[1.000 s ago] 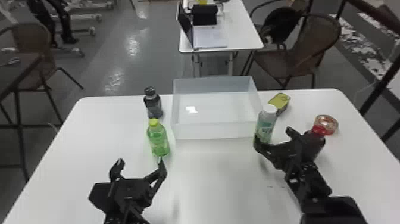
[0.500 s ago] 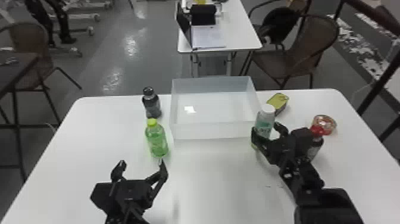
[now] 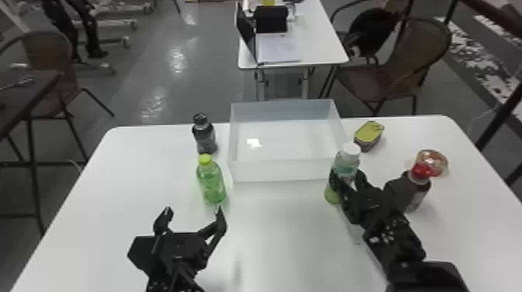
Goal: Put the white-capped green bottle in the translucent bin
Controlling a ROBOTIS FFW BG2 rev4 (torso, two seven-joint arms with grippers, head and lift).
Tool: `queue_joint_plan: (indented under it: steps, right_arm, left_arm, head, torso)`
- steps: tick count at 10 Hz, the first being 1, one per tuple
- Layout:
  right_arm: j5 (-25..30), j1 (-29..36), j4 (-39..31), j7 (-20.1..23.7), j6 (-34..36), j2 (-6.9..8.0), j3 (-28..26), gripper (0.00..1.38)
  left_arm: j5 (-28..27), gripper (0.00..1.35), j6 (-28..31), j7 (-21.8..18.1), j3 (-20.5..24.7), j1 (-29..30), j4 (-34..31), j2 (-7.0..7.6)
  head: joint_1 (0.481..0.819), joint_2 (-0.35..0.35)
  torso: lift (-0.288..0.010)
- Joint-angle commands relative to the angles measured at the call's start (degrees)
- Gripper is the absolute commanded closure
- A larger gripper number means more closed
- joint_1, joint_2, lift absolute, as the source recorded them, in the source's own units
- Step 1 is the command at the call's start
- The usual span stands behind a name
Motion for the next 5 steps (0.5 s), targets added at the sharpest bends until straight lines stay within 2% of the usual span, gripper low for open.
queue_joint_plan:
  steps: [1, 3, 5]
  right_arm:
    - [-2.8, 2.9, -5.5, 0.1, 1.3, -1.04, 1.7, 0.9]
    - [-4.0, 4.2, -14.1, 0.1, 3.6, -2.18, 1.7, 0.9]
    - [-5.2, 2.3, -19.3, 0.4, 3.8, -2.8, 1.8, 0.9]
  left_arm:
    - [0.0, 0.13, -0.1, 0.0, -0.1, -0.3, 0.2, 0.16]
    - [0.2, 0.13, -0.1, 0.0, -0.1, -0.5, 0.4, 0.25]
    - [0.2, 0.13, -0.1, 0.0, -0.3, -1.2, 1.0, 0.42]
  head:
    - [0.695, 0.098]
    - [0.695, 0.103]
    - [0.695, 0.1]
  torso:
    - [-0.077]
    - [-0.077]
    - [-0.077]
